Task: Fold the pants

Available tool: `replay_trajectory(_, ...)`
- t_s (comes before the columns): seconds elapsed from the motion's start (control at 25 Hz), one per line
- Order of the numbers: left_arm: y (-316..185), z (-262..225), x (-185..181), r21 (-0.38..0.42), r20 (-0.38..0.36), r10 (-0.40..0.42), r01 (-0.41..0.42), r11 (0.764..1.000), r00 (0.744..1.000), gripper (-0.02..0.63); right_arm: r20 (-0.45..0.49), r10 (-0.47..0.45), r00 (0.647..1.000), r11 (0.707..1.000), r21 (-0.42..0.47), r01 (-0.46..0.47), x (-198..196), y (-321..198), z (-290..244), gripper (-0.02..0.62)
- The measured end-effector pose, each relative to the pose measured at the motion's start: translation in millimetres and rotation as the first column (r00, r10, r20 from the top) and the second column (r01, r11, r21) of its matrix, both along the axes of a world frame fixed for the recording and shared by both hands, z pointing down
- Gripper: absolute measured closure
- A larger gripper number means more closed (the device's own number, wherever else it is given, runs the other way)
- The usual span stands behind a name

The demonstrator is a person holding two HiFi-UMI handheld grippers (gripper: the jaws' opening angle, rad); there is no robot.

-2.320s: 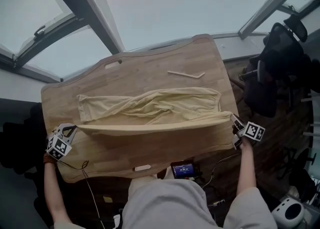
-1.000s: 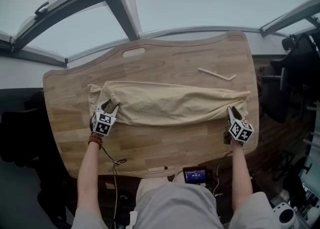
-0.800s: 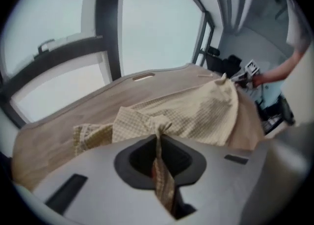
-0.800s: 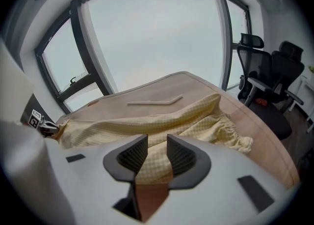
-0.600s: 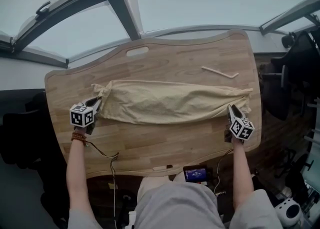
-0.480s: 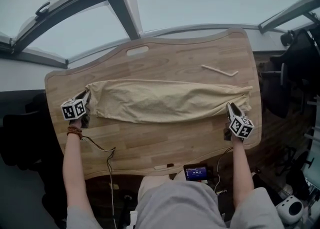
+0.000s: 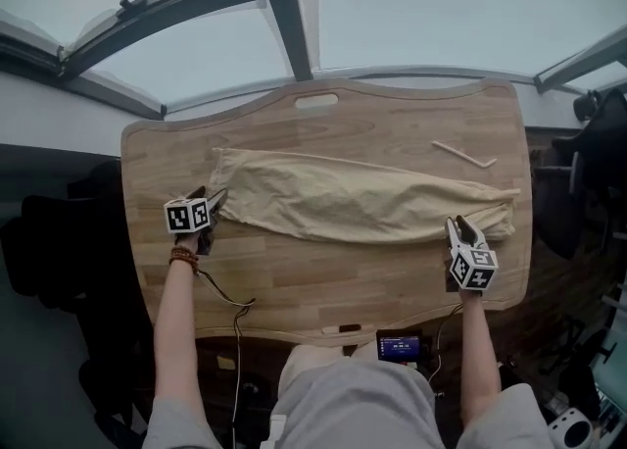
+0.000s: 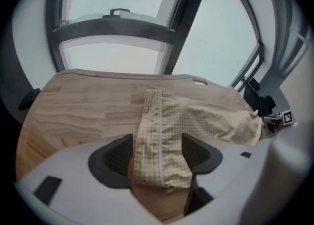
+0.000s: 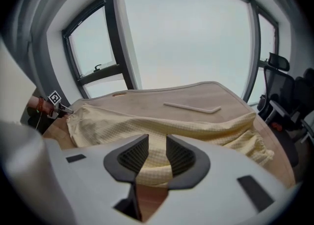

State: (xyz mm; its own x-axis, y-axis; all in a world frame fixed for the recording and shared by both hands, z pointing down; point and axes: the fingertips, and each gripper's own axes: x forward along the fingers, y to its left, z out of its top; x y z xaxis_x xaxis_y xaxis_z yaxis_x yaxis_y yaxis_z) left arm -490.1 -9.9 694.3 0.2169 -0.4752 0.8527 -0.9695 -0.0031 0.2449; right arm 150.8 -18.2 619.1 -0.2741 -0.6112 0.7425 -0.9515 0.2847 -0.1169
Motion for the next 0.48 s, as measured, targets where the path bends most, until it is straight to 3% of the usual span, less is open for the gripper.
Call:
replay_trajectory(0.36,-1.9,21.2,14.2,-0.032,0.149,0.058,-0.054,0.998,0.987,0.258,-0.006,-0.012,1.000,1.000,-0.009,0.012,-28.4,25.7,-6.4,0.485)
replay_trajectory(0.4,-1.9,19.9,13.7,-0.046,0.139,0.063,-0.057,0.997,0.988,0.275,-0.007,-0.010,1.000,1.000,-0.009,0.010,-28.0,28.0,-7.8,0.485)
replay_trajectory(0.44,-1.2,19.0,15.7,-0.063,0.114,0.071,-0.064,0.996,0.991,0.336,-0.009,-0.007,1.000,1.000,-0.009,0.007,-26.8,30.5,-9.7,0.485)
replay_trajectory(0.48,0.5,18.8,19.6,-0.078,0.078,0.076,-0.070,0.994,0.994,0.469,-0.009,-0.003,1.000,1.000,-0.008,0.003,-25.0,32.8,-11.6,0.485)
